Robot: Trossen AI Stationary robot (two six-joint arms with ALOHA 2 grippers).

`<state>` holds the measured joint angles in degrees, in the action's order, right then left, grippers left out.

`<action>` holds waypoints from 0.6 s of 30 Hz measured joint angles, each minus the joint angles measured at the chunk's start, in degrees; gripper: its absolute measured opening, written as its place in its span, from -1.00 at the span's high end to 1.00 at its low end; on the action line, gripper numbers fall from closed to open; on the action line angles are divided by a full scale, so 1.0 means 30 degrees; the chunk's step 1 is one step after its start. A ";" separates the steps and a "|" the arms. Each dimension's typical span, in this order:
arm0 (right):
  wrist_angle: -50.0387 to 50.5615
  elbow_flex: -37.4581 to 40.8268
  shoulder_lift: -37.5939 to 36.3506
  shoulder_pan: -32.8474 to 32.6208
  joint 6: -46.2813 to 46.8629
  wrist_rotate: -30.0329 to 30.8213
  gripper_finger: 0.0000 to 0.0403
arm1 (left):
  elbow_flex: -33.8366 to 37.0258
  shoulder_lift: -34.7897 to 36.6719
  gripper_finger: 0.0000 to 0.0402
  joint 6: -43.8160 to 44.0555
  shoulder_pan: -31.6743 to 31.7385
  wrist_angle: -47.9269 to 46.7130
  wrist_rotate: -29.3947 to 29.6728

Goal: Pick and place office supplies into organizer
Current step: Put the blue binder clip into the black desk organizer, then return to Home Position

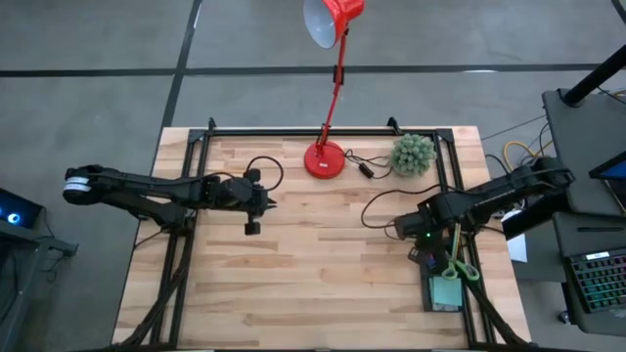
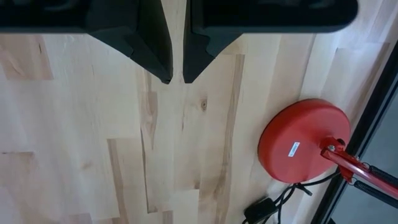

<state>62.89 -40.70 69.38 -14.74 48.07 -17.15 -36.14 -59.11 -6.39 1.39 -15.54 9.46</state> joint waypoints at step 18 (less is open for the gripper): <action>0.1838 0.0260 0.0015 0.0003 0.1122 -0.0281 0.39 | 0.0000 0.0000 0.89 0.0007 0.0000 -0.0004 0.0004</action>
<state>68.40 -39.92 69.43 -14.73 51.44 -18.00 -36.14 -59.11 -6.37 1.39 -15.55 9.47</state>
